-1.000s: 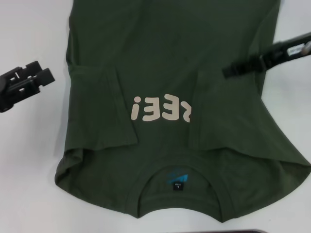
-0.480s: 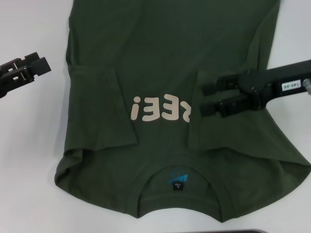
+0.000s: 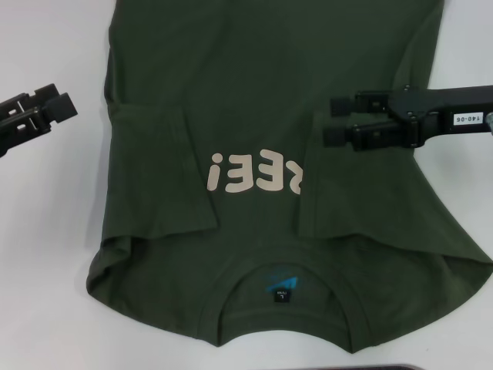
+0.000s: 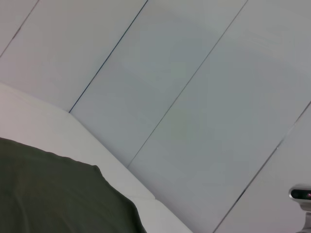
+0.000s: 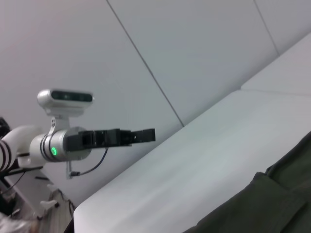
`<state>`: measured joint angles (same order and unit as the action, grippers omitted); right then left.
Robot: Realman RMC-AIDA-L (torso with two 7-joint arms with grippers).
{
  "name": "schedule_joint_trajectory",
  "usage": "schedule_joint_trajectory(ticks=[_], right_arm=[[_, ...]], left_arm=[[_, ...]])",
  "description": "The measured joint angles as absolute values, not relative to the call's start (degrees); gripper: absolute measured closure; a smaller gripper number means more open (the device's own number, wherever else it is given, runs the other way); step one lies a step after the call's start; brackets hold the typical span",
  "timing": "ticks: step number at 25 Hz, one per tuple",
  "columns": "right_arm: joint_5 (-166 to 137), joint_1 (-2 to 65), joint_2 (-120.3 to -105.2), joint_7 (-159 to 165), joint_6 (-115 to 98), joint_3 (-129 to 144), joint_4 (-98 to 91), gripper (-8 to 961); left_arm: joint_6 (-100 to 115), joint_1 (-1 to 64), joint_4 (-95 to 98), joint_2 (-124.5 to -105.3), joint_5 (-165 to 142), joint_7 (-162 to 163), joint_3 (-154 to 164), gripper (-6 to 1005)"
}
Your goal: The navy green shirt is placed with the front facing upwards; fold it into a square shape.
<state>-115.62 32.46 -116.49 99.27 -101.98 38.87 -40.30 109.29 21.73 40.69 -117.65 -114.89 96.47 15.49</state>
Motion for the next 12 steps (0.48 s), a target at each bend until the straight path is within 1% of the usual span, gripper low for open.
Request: schedule_joint_trajectory(ticks=[4,8,12], right_arm=[[-115.26,32.76,-117.04,99.55,-100.39,38.60,-39.07,29],[-113.23,33.39,-117.16,100.62,-101.09,38.52,-38.12,29],[-109.30,32.66,-117.65,100.34,-102.20,37.88,-38.76,29]], left_arm=[[109.19,21.81,40.90,-117.71,-115.02,95.71,15.75,213],[109.57,21.79,42.39,-117.72,-115.21,95.68,15.93,215],[109.58,20.03,44.53,-117.99,-116.66,95.69,16.91,217]])
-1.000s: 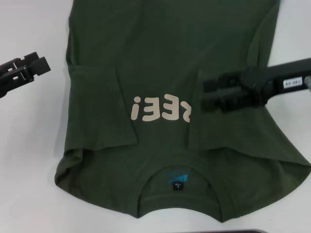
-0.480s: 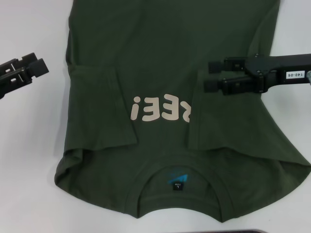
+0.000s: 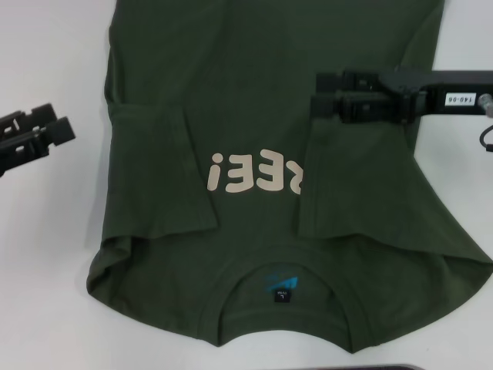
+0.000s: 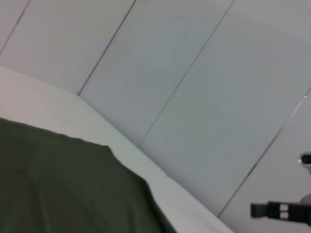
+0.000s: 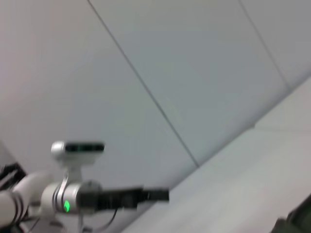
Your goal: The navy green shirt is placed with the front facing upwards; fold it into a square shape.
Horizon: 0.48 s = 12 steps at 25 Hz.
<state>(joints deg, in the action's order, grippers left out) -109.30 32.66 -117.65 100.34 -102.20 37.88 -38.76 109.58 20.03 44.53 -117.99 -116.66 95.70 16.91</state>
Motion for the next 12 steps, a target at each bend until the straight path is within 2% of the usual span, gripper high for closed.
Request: schedule_joint_trajectory(ticks=[4,12], right_arm=[[-108.07,32.18,-117.43,100.26,-101.86,37.21,-39.21,29],[-108.97,31.88,-117.18,103.16,-100.35,37.61,-42.17,29]], left_arm=[[109.80,17.56,46.19,-118.56,-117.55,98.67,16.66,217],[114.81,17.26,48.10,-117.91,-126.77,122.94,18.71,217]])
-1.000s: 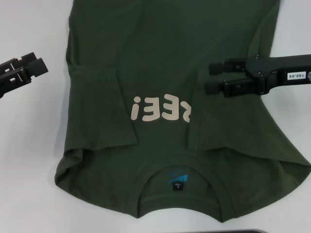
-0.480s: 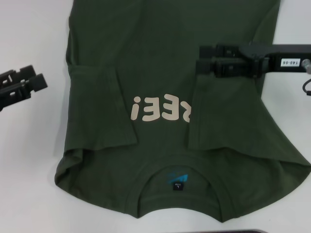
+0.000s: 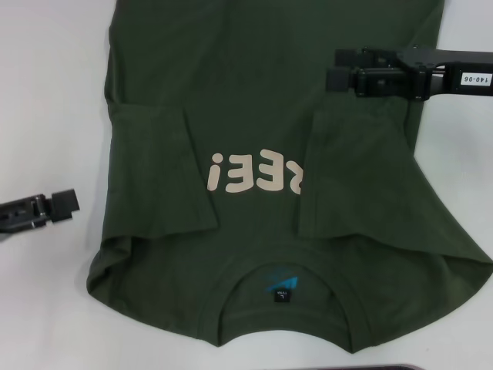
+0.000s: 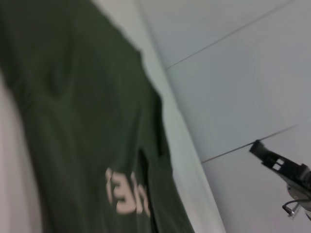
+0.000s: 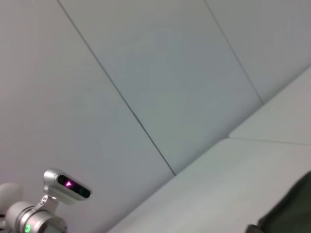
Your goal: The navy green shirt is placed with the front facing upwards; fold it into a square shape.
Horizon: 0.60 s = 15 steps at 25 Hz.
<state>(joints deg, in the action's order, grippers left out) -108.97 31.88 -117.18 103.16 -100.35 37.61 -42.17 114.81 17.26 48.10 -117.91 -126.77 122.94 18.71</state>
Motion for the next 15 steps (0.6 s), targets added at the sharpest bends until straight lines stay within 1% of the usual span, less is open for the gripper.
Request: schedule_joint_trajectory(ticks=[2,5,6,9,15], right_arm=[[-110.14,31.79,-117.21,104.29,-99.51,37.67,-43.42,29],[-113.23,31.50,-117.84,105.64,-97.59,37.44,-45.78,29],[-113.23,31.50,-117.84,105.64,-97.59,37.44,-45.78,29],[-113.42,31.23,-117.98,105.72,-96.78,37.05,-45.81,29],[-113.29,31.00,-118.45,105.73,-96.17,34.90,-45.69,29]], left_arm=[[114.33,17.28,48.10,-117.95,-128.60,127.07,19.10,217],[113.30,17.30,48.08,-118.02,-131.77,130.86,19.25,217],[112.86,17.27,48.01,-118.13,-132.73,131.51,19.26,217],[111.14,17.02,47.15,-118.48,-135.19,132.06,19.32,217],[108.51,16.62,44.43,-118.60,-138.00,130.80,19.34,218]])
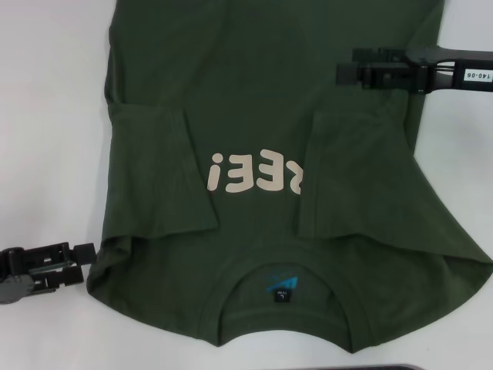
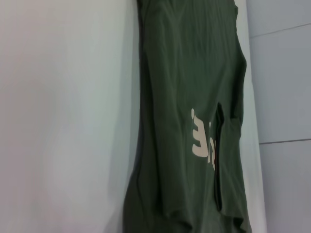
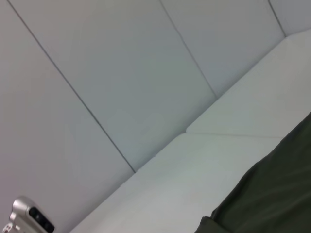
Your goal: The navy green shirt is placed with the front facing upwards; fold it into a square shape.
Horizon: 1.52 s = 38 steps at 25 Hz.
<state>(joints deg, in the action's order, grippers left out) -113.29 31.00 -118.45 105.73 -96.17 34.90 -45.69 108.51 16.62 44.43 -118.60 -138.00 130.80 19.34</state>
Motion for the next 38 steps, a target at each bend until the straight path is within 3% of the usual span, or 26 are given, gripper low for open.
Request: schedule_joint_trajectory(ticks=[38], right_arm=[[-113.11,31.82,-118.53,105.81,-95.89,33.38,-45.97,29]], left_arm=[[101.57,19.07,38.37,-118.40,-142.31,132.87,19.73,217]])
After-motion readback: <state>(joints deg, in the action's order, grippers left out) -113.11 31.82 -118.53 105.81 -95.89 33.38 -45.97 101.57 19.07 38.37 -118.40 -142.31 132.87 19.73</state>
